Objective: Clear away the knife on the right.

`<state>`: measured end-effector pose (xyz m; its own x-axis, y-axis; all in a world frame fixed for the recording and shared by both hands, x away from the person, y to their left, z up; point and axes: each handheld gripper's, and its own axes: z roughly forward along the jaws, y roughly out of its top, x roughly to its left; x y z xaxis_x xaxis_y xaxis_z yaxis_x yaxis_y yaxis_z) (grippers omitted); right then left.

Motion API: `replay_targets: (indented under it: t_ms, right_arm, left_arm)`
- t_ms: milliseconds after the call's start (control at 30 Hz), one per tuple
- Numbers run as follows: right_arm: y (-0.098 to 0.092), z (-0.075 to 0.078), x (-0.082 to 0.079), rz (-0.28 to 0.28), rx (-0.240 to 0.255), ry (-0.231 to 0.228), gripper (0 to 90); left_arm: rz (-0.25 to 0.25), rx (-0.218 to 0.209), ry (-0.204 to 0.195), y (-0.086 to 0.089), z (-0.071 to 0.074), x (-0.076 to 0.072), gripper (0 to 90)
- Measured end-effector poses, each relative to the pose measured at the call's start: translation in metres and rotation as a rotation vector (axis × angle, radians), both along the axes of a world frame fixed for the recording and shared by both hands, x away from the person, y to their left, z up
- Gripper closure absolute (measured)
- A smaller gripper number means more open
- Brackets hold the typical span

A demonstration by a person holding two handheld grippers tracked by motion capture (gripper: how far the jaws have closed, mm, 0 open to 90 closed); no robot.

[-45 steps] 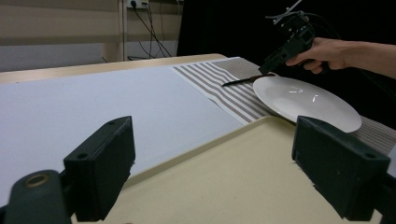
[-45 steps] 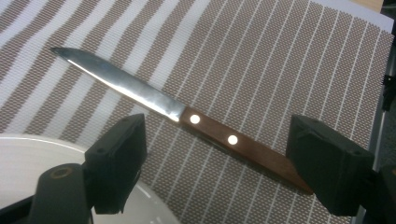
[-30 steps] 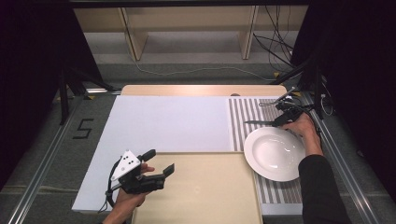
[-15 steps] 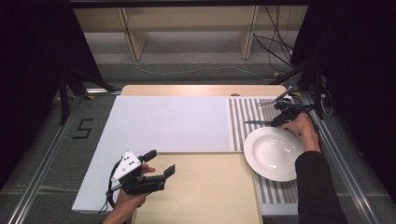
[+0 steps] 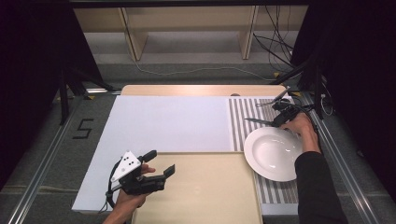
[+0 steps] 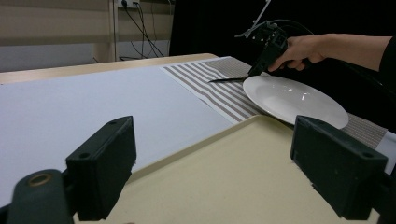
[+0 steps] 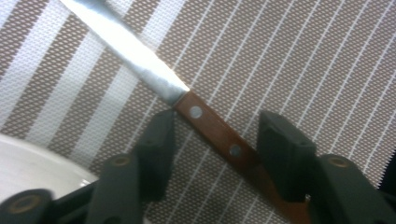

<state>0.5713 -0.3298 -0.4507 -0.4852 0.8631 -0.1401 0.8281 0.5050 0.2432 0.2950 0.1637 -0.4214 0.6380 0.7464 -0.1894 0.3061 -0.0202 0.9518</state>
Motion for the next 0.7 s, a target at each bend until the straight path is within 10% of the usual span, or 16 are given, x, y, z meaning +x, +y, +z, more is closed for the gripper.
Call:
replay_targets:
  t_ms: [700]
  right_arm:
    - [0.0083, 0.0006, -0.0041, 0.054, 0.0, 0.027, 77.3]
  left_arm:
    - [0.006, 0.007, 0.001, 0.0003, -0.0005, -0.0001, 14.2]
